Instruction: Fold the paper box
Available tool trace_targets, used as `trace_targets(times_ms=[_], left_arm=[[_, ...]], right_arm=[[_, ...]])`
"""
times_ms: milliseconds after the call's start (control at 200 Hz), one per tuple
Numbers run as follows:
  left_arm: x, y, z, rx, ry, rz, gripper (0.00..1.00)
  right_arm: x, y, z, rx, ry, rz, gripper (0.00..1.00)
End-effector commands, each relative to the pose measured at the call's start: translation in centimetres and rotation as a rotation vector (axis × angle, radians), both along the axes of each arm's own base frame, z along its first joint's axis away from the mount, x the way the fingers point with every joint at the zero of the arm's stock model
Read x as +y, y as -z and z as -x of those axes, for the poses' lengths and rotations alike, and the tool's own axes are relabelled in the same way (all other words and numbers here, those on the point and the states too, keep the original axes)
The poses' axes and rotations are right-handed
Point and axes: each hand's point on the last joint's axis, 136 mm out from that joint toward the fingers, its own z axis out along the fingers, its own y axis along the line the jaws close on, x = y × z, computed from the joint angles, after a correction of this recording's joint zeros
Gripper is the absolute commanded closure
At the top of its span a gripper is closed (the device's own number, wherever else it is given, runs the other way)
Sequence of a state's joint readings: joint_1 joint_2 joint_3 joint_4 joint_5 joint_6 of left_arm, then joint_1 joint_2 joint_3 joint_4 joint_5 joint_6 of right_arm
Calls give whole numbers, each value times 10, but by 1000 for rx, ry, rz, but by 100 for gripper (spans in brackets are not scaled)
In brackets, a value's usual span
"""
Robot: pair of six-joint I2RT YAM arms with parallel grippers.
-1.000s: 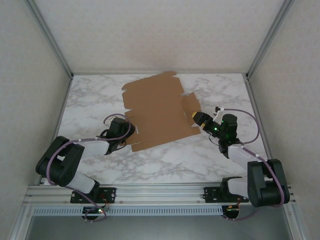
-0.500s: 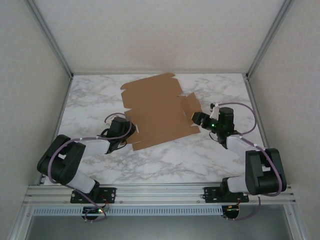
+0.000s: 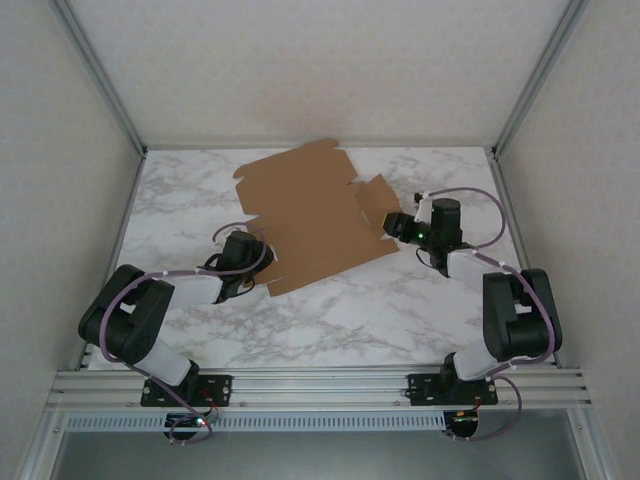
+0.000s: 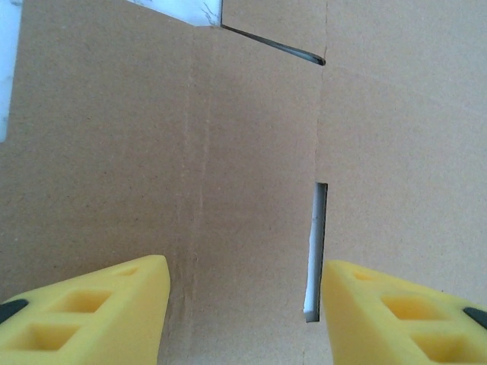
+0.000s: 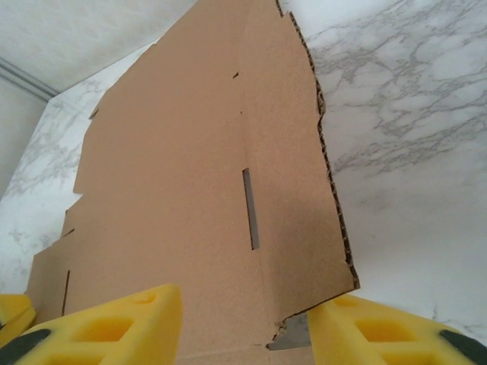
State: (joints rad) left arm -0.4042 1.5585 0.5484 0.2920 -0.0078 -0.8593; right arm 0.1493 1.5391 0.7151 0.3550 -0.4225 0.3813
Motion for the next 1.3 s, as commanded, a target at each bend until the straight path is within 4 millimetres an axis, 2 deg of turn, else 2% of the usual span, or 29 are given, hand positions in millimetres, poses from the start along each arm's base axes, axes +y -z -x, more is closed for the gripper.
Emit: trace_targets(times_ms=[0, 85, 145, 240, 325, 476, 591, 731, 911, 971, 1127, 1167, 1192, 1212, 1292], left_arm=[[27, 82, 92, 414, 47, -137, 44], [27, 82, 91, 415, 49, -136, 44], [26, 82, 91, 416, 51, -134, 44], [26, 80, 89, 410, 48, -137, 44], [27, 73, 86, 389, 41, -143, 44], [28, 42, 75, 306, 13, -184, 32], [25, 13, 65, 245, 6, -197, 22], [15, -12, 52, 191, 42, -240, 17], [8, 1, 52, 234, 69, -237, 17], [3, 0, 51, 226, 78, -220, 18], [5, -16, 51, 170, 72, -288, 18], [9, -16, 52, 168, 62, -303, 17], [12, -16, 53, 168, 55, -312, 17], [13, -15, 53, 170, 51, -317, 17], [13, -13, 54, 175, 49, -318, 17]], right_arm=[[4, -9, -18, -63, -14, 30, 64], [9, -2, -24, -47, -29, 10, 81], [12, 0, -27, -45, -32, -4, 84], [14, 2, -28, -47, -29, -1, 94], [11, 3, -25, -47, -21, 9, 100], [0, 3, -15, -33, 34, 33, 100], [-8, 8, 2, -16, 79, 51, 100], [-9, 3, 24, -32, 83, 64, 100], [-5, -16, 34, -70, 79, 75, 100], [-6, -17, 40, -63, 105, 78, 100], [-10, -4, 69, -19, 177, 83, 100], [-7, 0, 79, -13, 166, 89, 100], [-4, -4, 82, -22, 157, 83, 100], [-4, 9, 92, 4, 148, 92, 100], [-3, 14, 110, 7, 134, 130, 100]])
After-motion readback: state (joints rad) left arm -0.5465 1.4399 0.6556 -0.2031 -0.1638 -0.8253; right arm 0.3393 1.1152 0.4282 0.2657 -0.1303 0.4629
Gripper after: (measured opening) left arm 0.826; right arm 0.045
